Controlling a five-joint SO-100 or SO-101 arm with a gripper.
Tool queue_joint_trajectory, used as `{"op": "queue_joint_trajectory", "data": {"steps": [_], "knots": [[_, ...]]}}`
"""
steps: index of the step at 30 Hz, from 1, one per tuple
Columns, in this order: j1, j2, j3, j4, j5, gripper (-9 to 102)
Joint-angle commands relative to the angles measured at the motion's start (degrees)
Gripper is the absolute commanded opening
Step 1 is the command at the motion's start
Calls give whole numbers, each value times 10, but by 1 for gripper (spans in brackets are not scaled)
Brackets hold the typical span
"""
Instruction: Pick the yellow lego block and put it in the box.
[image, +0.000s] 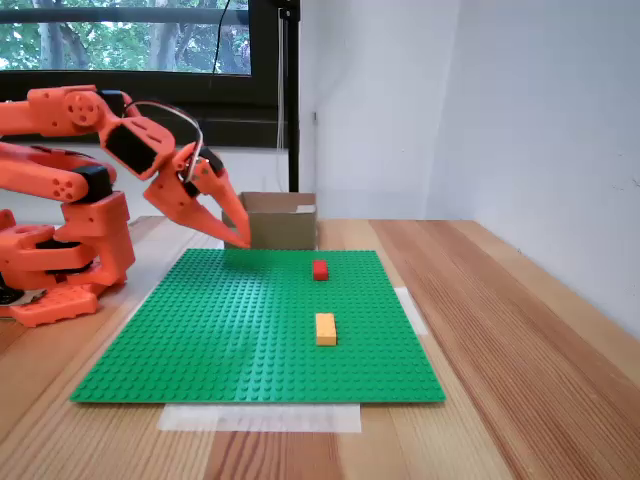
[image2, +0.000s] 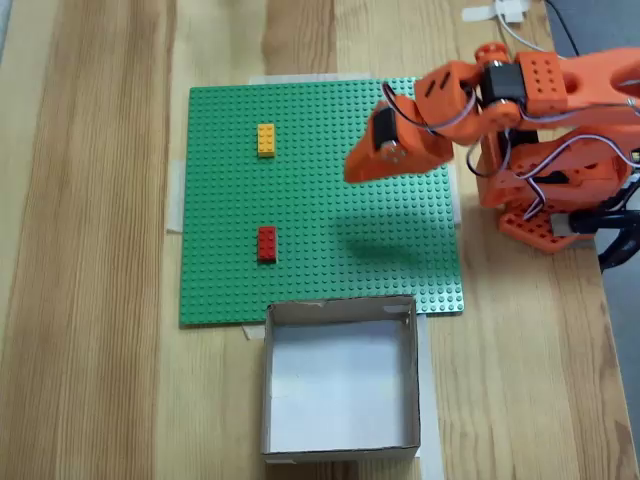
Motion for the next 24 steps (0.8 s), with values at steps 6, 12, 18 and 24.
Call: {"op": "queue_joint_trajectory", "data": {"steps": [6, 12, 18, 24], "knots": [[21, -149, -140, 6, 10, -1], [40, -229, -204, 9, 2, -1], [54, -309, -272, 22, -1, -1], [78, -405, -363, 48, -6, -1]]}}
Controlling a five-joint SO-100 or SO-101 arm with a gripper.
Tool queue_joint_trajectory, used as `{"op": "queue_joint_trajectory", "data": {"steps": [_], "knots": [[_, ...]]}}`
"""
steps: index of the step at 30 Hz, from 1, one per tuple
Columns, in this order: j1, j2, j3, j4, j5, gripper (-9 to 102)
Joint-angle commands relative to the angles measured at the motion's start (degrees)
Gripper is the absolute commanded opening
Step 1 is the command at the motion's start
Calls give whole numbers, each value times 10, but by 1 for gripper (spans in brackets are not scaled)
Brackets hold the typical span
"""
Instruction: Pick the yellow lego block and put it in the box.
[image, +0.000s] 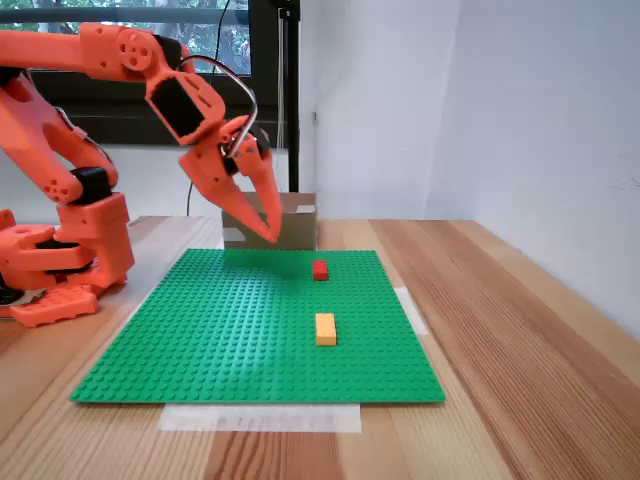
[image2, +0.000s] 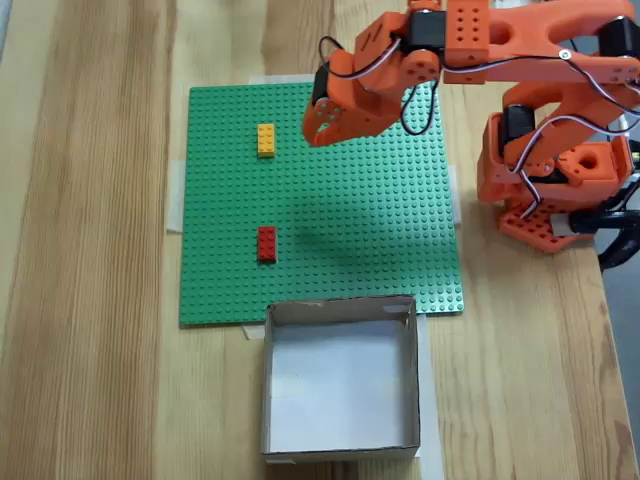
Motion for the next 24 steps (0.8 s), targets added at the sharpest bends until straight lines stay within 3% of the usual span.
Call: {"op": "queue_joint_trajectory", "data": {"steps": [1, 24], "knots": [[17, -39, -62, 9, -15, -1], [83, -276, -315, 111, -87, 1]]}}
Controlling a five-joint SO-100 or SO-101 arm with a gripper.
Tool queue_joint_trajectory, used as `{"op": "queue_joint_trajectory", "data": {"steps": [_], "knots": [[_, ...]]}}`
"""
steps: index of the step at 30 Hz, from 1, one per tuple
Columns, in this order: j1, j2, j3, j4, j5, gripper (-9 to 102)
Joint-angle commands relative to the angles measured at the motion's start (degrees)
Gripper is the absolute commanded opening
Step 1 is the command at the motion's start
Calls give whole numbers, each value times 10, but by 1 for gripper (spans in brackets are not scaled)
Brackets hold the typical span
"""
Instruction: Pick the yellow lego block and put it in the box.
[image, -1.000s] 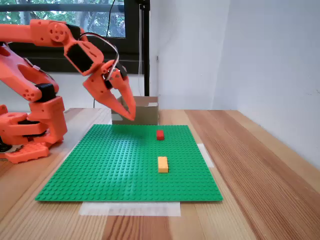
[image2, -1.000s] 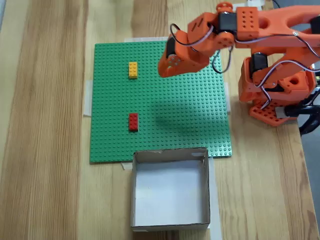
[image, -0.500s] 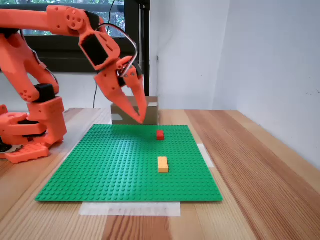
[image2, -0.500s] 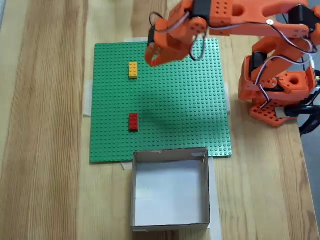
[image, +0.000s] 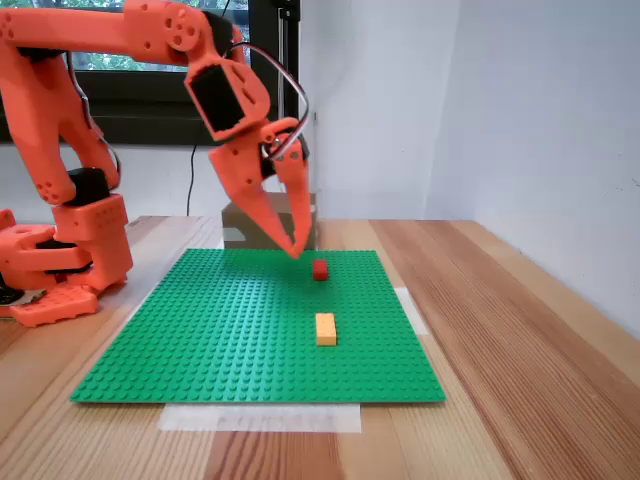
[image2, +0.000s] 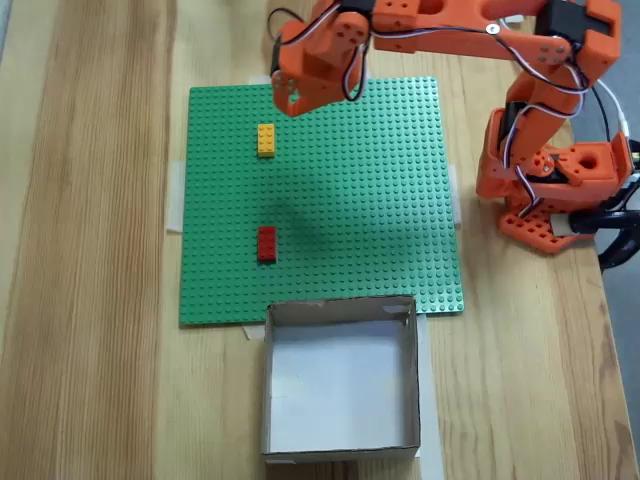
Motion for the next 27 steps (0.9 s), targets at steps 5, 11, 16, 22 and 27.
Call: {"op": "queue_joint_trajectory", "data": {"steps": [5, 11, 16, 22, 27], "knots": [[18, -90, -127, 47, -18, 2], [18, -130, -162, 67, -48, 3], [20, -161, -192, 91, -61, 10], [25, -194, -215, 103, -74, 19], [28, -220, -225, 106, -84, 20]]}}
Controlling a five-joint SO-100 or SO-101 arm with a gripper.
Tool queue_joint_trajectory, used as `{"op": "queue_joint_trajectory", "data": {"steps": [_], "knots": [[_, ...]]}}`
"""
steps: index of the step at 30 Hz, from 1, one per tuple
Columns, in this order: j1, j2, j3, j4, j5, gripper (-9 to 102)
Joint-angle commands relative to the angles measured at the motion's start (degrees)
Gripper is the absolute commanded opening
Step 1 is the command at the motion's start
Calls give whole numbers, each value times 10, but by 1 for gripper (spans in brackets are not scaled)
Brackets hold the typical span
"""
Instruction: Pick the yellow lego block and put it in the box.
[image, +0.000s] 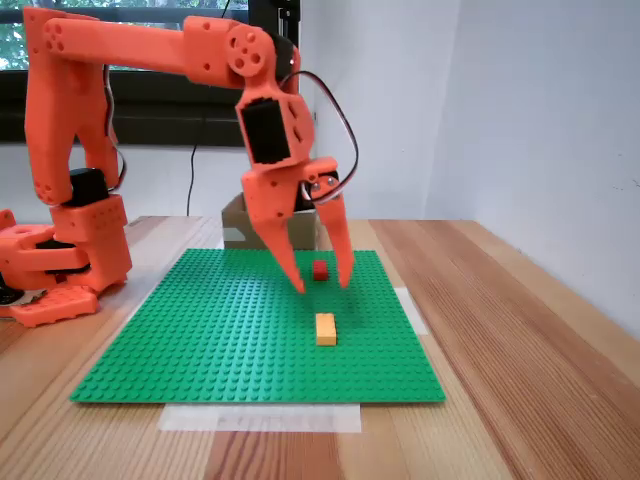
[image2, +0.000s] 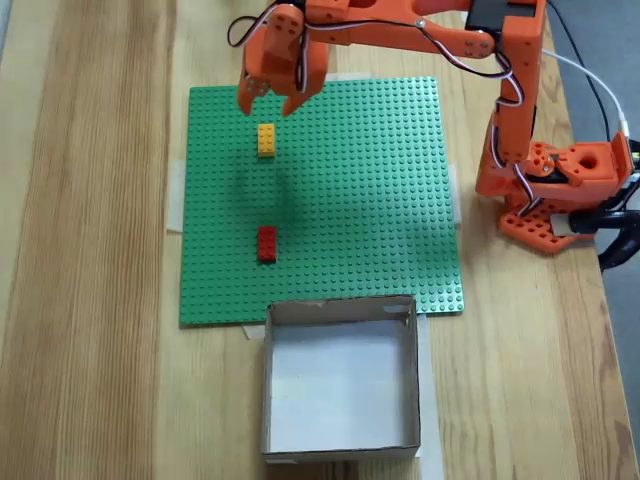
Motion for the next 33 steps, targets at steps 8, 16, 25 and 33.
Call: {"op": "queue_joint_trajectory", "data": {"steps": [8, 16, 25, 33], "knots": [[4, -69, -69, 13, 13, 19], [4, -85, -83, 19, 10, 19], [4, -109, -97, 6, 1, 19], [-4, -127, -114, 7, 8, 19]]}}
